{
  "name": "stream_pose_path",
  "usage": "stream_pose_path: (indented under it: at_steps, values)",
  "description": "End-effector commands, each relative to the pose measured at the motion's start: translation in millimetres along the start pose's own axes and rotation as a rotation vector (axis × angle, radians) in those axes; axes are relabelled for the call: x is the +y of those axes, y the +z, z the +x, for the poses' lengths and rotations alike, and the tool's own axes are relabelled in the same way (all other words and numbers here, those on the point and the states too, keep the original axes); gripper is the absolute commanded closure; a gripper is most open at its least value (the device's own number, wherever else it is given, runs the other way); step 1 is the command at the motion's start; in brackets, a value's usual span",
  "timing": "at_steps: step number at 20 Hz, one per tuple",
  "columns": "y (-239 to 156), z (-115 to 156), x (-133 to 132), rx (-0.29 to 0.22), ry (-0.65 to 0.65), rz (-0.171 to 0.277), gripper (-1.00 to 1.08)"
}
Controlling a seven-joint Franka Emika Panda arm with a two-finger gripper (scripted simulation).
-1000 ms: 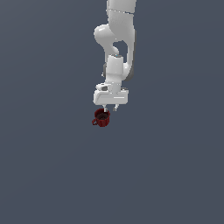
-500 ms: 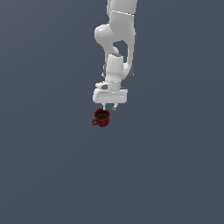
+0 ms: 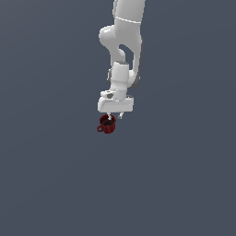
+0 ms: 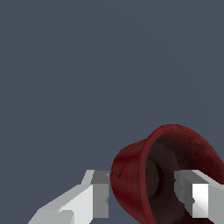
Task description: Pick up the object and move it to a goal position.
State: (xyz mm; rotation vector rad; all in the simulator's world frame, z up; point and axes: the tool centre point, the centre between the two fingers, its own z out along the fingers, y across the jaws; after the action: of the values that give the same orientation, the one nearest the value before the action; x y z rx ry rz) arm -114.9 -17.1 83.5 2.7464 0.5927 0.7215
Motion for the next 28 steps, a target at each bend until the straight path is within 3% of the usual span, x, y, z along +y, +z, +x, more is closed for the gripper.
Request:
stream_pose_path:
  at_steps: [1, 5, 6, 19, 28]
  values:
    - [6, 0, 0, 0.001, -0.001, 0.0, -0.2]
    - [9, 0, 0, 0.001, -0.001, -0.002, -0.2]
    - [9, 0, 0, 0.001, -0.001, -0.002, 1.08]
    - [8, 2, 2, 0.002, -0.001, -0.003, 1.08]
    - [-10, 18, 21, 0.003, 0.0, 0.0, 1.08]
